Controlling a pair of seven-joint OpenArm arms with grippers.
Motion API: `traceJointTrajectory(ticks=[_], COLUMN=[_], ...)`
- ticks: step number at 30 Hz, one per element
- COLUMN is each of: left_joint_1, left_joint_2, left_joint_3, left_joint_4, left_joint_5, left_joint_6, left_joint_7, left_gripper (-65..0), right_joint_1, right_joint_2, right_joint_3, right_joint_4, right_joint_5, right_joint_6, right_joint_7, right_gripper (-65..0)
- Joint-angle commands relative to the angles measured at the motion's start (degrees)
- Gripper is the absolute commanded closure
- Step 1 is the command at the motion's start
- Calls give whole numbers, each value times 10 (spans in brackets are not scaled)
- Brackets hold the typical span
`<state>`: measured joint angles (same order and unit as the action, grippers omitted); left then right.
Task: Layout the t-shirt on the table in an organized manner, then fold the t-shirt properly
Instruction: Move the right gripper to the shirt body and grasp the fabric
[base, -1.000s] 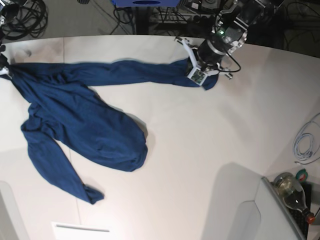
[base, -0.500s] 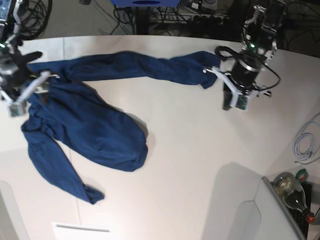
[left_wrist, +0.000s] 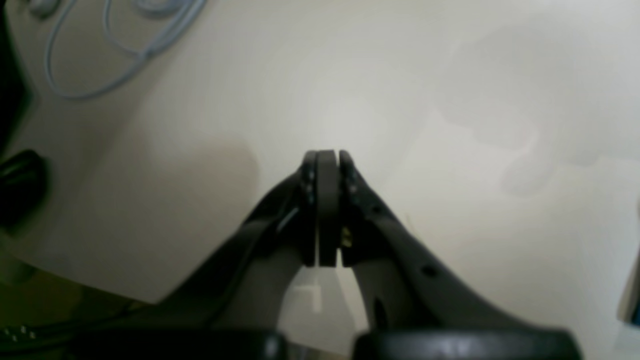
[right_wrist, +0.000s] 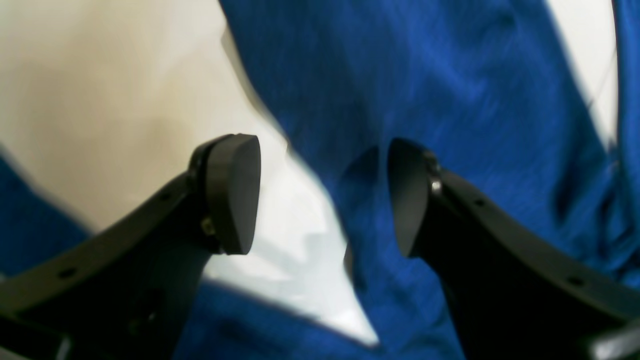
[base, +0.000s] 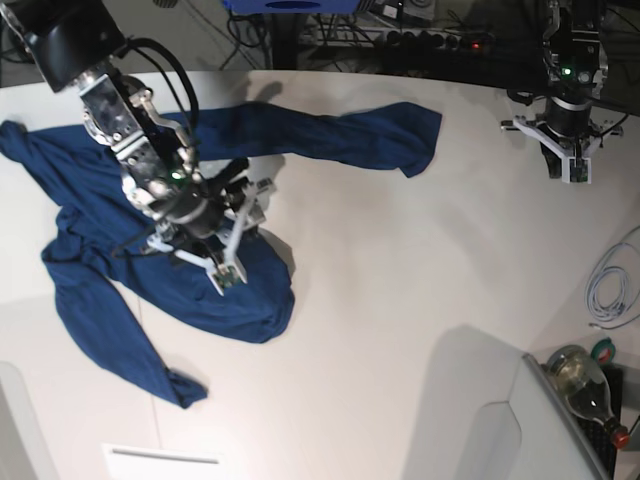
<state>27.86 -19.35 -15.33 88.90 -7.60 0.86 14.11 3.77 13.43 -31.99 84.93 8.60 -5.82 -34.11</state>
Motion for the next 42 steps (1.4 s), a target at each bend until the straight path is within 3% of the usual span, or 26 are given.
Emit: traceJointTrajectory(ticks=[1,5,10,15,19,21,24,30,36,42], left_joint_1=[-2,7,8,8,9,9,9,6,2,-9], left_joint_2=[-6,-6,-6,-5,-5,-5,-5,-5,-5,-5], left_joint_3=[-3,-6,-6,-6,-6,-6,-6,-6,-5,-2], left_joint_4=[9,7,5,5,5,5,5,5,5,5], left_joint_5=[3,0,0,0,-1,-1,-1,-1,1,3], left_joint_6=[-1,-1,-1,-1,-1,-1,-1,-1,-1,-1], left_joint_7=[-15,-16,-15,-15,-15,-15,-15,-15,-15,-15], left_gripper=[0,0,0,0,0,0,0,0,0,0], right_joint_1=[23,37,38,50,72,77,79,44,-25,-6], right_joint_2=[1,-29,-93,-142,-158,-157,-154,-149,-133,-135], right_joint_3=[-23,-81,-82,-80,-78,-78,-70,-18,-5,120], right_joint_4=[7,5,-53,-152,-218,-229,-227,-153,51,111], right_joint_5=[-25,-109,-227,-284,-303,-303,-303,-304,-304,-302], right_joint_6=[-23,-57,-54,-53,-56,-56,-57,-52,24,89], right_joint_7=[13,10,12,40,56,56,55,42,-25,-46], right_gripper=[-366,-366,-371,-371,-366,-302,-23,0,0,0])
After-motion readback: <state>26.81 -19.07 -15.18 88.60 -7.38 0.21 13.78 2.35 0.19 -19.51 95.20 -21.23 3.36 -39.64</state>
